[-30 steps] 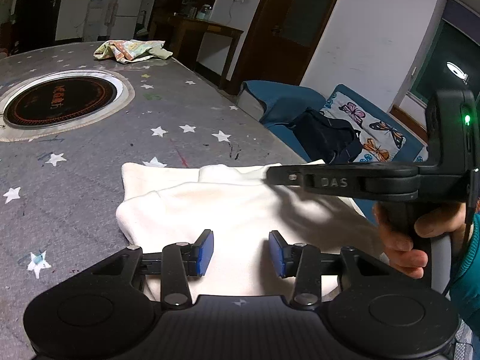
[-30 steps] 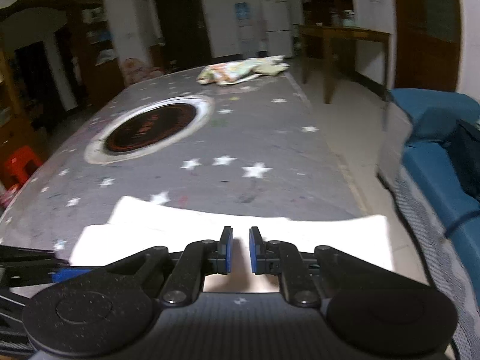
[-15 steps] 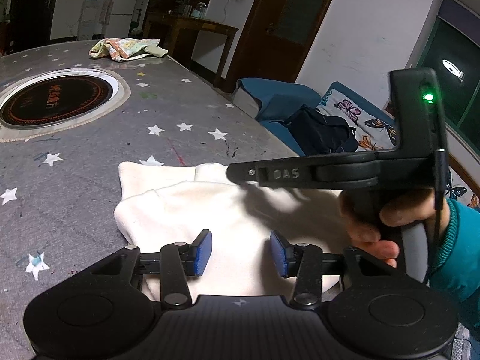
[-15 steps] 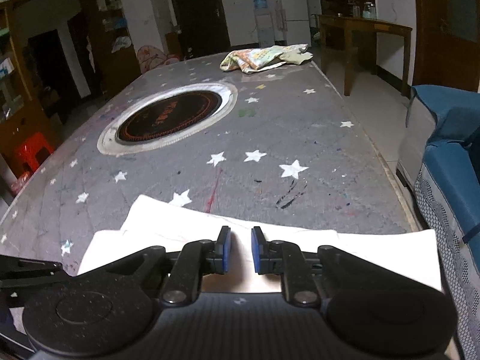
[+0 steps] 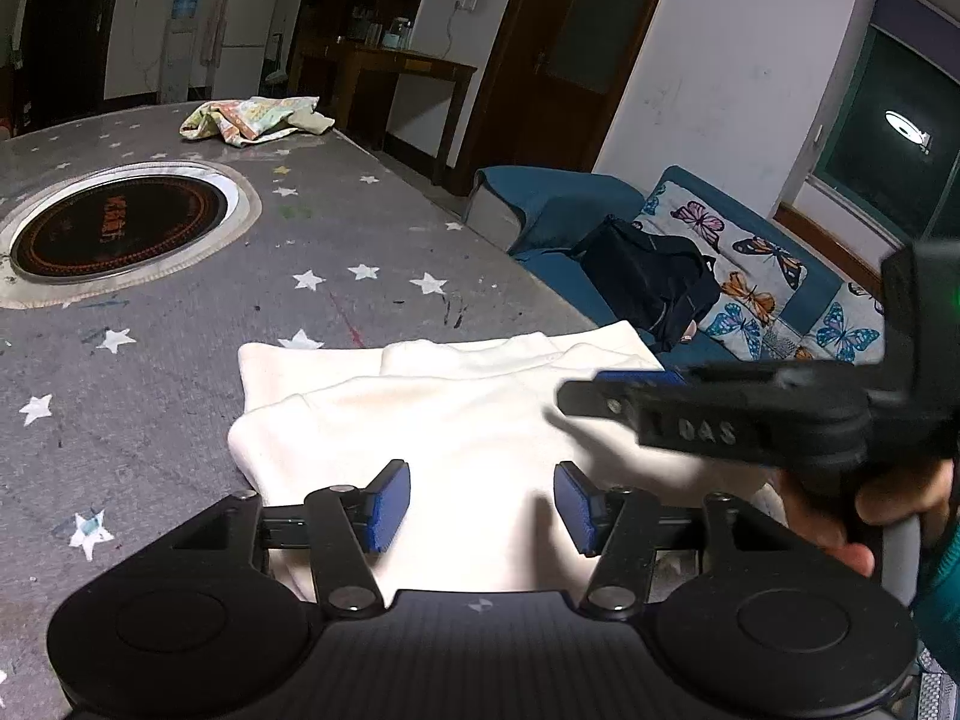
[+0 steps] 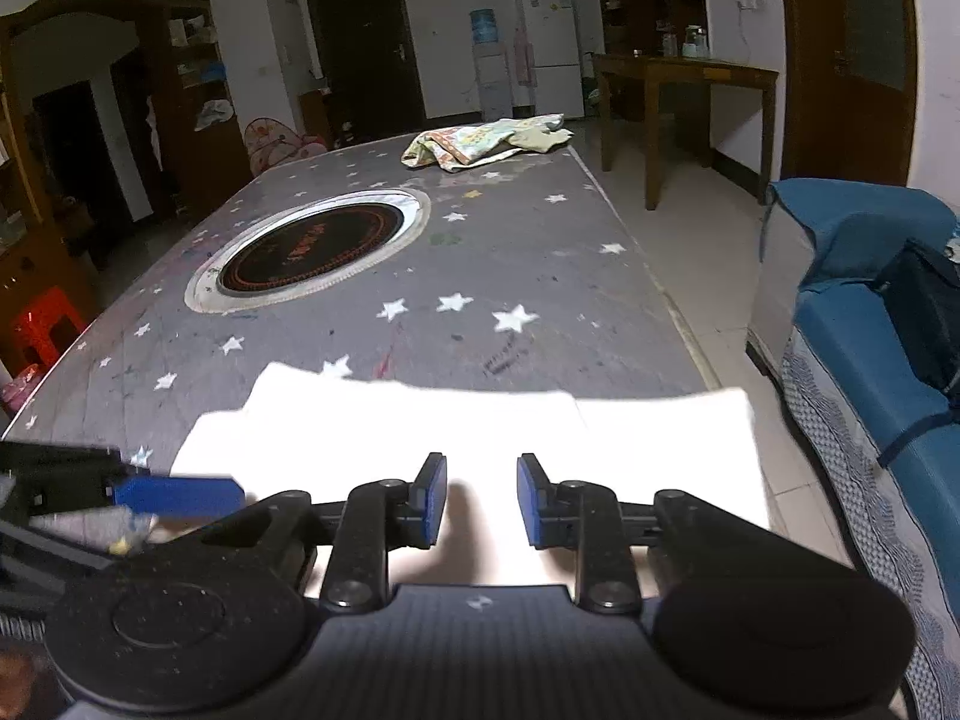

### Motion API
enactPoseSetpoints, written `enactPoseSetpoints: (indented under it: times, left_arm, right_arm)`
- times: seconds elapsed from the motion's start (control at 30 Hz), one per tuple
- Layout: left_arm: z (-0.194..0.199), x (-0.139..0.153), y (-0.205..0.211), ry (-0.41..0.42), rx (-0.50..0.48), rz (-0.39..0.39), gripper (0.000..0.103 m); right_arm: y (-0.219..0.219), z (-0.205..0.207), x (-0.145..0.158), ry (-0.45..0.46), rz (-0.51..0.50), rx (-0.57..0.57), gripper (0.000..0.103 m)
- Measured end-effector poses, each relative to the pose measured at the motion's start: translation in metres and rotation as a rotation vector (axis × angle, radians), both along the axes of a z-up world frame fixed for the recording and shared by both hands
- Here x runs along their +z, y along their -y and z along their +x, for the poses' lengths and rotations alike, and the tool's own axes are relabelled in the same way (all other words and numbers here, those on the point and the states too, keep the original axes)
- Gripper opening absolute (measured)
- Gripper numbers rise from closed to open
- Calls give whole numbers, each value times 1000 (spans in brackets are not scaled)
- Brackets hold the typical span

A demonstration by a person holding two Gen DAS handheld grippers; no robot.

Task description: Fold clothes

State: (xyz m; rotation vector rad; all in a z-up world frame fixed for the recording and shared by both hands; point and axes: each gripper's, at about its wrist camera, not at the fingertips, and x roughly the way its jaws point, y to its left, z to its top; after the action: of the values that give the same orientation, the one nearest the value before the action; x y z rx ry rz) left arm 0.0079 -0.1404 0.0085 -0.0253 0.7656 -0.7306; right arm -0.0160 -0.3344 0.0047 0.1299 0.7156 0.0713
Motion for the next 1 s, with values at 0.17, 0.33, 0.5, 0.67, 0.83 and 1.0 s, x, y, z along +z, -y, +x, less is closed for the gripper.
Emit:
enactPoseSetpoints:
  times: [0.17,0.33,0.5,0.67,0.83,1.0]
  left_arm:
    - [-3,-3,-1,-4,9,15,58]
    - [-10,-2,-5,7,10,17,60]
    - [-16,-4,-7,17,6,27,60]
    - [-26,-5,-5,53,2,59,60]
    - [-33,-8,-2,88,-7,90,60]
    - [-42,-13,4,144,-21,140,61]
  right_arm:
    - [2,-22,-4,-9,-18,-15,29]
    - [-2,-45,-3,16,-63,-15,32]
    - [-3,-67,-4,35,-76,-25,34]
    - [-6,-80,-2,50,-102,-36,34]
    - [-11,-89,0,67,-110,-27,34]
    - [-14,-91,-11,52,-137,-28,34]
